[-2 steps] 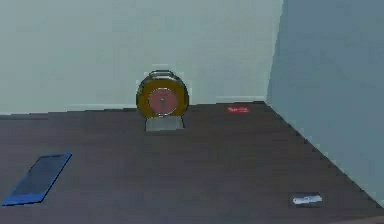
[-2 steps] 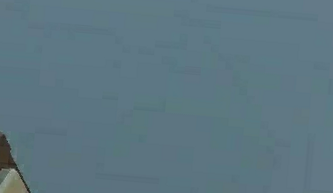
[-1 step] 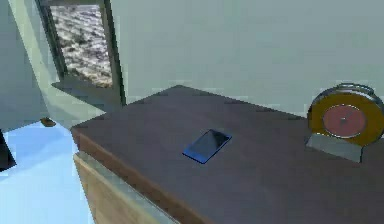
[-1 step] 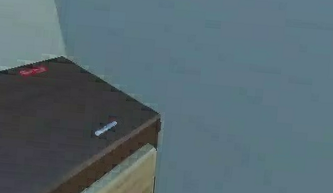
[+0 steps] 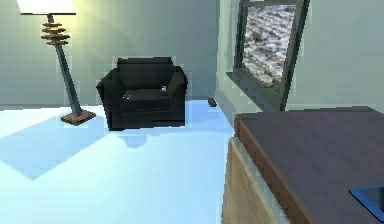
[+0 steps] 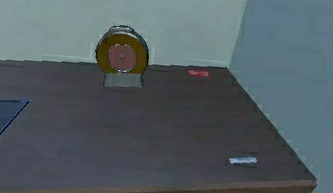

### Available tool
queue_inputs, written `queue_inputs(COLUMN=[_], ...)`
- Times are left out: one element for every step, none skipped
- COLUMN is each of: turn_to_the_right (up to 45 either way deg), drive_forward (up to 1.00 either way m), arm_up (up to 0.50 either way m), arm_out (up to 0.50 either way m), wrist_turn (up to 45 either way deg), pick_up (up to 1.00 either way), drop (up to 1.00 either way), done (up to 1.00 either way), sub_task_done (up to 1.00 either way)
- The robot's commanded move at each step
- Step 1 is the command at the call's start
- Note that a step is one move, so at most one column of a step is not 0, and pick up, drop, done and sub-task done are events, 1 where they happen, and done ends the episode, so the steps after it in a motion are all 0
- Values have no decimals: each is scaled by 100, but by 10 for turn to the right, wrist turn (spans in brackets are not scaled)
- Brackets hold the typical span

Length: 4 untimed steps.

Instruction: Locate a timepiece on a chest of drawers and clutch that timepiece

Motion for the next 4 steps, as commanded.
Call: queue_inputs(turn_to_the_right=[0,0,0,0], drive_forward=[0,0,0,0], arm_up=[50,38,0,0], arm_out=[0,0,34,0], wrist_turn=[0,0,0,450], pick_up=[0,0,0,0], drop=[0,0,0,0], done=[0,0,0,0], sub_task_done=[0,0,0,0])
